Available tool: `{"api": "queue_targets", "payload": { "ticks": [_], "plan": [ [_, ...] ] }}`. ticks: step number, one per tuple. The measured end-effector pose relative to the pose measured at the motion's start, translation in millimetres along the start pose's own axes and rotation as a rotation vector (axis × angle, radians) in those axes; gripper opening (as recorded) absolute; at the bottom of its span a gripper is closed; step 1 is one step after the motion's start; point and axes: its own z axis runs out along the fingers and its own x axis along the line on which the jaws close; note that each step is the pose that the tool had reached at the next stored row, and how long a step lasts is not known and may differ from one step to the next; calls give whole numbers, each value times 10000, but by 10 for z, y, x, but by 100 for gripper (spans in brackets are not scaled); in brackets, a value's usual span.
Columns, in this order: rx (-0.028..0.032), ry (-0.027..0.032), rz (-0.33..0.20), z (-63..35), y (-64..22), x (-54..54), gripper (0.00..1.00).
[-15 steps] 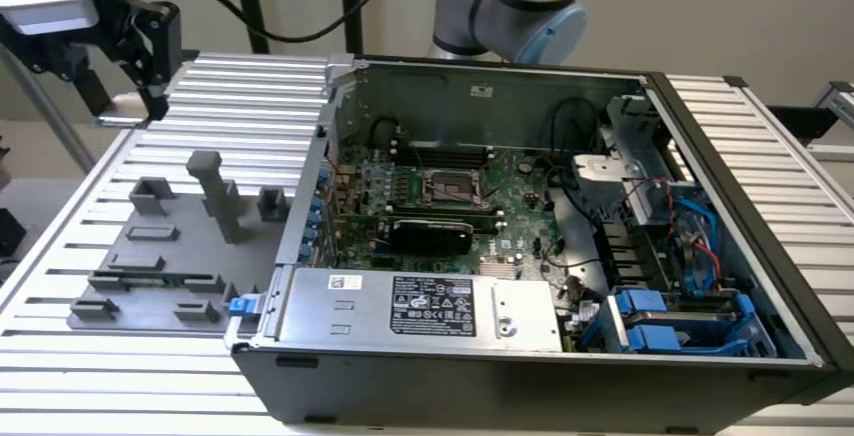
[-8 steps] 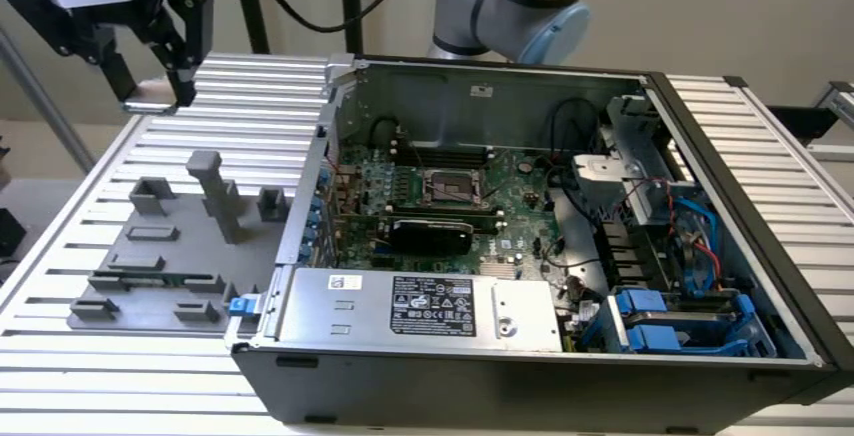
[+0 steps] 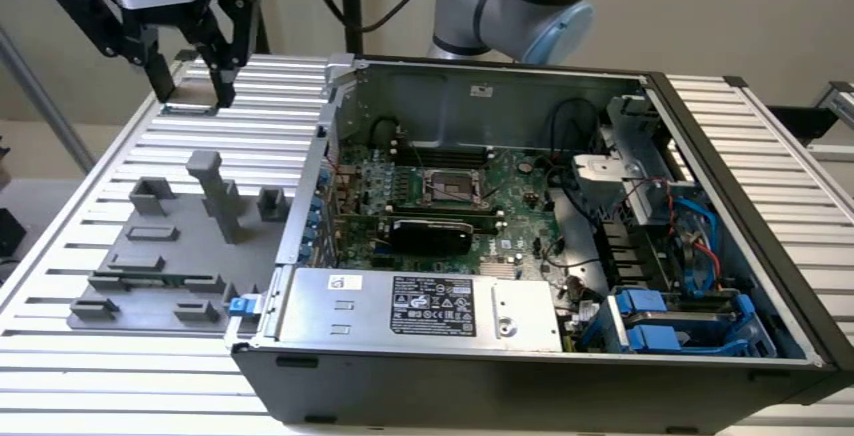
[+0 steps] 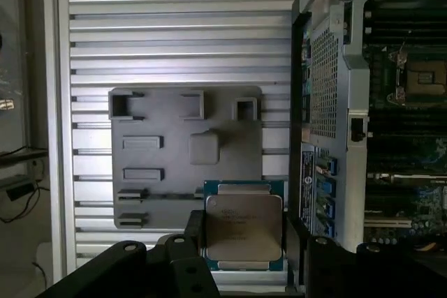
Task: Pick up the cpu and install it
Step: 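Pick up the cpu and move it towards the insertion slot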
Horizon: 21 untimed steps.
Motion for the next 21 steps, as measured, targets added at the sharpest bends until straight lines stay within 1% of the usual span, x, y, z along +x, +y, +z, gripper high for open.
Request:
{"api": "queue_targets", "payload": {
  "ticks": [9, 15, 21],
  "plan": [
    [-5, 1, 0, -7, 3, -409, 55],
    [-68, 3, -2, -13, 9, -684, 55],
    [-95, 3, -3, -18, 17, -953, 55]
  ]
}}
